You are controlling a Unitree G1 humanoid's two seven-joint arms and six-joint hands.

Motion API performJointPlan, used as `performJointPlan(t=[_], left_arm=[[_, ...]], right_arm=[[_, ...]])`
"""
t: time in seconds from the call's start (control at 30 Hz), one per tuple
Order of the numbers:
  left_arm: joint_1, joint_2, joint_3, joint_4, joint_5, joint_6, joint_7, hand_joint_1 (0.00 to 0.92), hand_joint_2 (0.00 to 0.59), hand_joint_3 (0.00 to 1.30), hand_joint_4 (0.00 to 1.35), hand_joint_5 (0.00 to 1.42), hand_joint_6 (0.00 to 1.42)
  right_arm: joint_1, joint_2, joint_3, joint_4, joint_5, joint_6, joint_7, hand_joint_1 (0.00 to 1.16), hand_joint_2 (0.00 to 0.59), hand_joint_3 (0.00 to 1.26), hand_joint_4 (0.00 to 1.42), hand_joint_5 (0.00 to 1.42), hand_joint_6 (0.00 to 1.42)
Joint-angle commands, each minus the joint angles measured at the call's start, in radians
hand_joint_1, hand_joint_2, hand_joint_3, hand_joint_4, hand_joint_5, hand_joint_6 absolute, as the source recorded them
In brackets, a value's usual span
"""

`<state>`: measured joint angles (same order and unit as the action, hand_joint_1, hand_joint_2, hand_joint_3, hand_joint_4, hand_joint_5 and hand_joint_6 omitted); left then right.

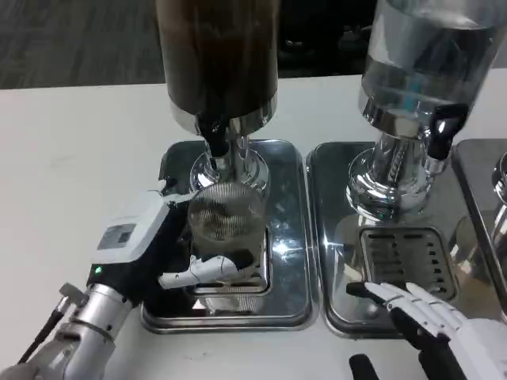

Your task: Grasp the cup under the faucet to collect the drink, then remove the cup.

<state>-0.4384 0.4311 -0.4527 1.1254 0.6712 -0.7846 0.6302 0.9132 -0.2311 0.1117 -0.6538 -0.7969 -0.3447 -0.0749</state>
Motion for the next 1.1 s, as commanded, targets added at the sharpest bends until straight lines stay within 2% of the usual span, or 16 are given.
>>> performJointPlan(t=[0.03,0.4,0.73,0.97,1.1], left_arm=[[0.000,0.007,-0.003,-0.040,0.013,0.021,-0.028,0.047,0.045,0.40,0.35,0.29,0.02],[0.034,0.040,0.016,-0.149,0.029,0.102,0.011,0.000,0.033,0.28,0.09,0.12,0.00],[0.120,0.086,0.073,-0.264,0.008,0.111,0.044,0.000,0.028,0.26,0.04,0.10,0.00],[0.231,0.129,0.161,-0.424,-0.032,0.070,0.038,0.000,0.022,0.26,0.04,0.10,0.00],[0.331,0.158,0.254,-0.559,-0.084,0.021,0.028,0.000,0.019,0.26,0.06,0.10,0.00]], right_arm=[[-0.009,-0.004,0.001,0.010,0.009,0.004,0.003,0.56,0.475,0.24,0.20,0.15,0.16],[-0.017,-0.001,0.008,0.029,0.018,0.010,0.002,0.56,0.475,0.24,0.20,0.19,0.18],[-0.023,-0.002,0.007,0.036,0.025,0.016,0.003,0.56,0.475,0.24,0.20,0.21,0.19],[-0.029,-0.010,0.002,0.037,0.032,0.015,0.005,0.56,0.475,0.24,0.20,0.21,0.19],[-0.036,-0.014,0.000,0.036,0.034,0.015,0.005,0.56,0.475,0.24,0.20,0.21,0.18]])
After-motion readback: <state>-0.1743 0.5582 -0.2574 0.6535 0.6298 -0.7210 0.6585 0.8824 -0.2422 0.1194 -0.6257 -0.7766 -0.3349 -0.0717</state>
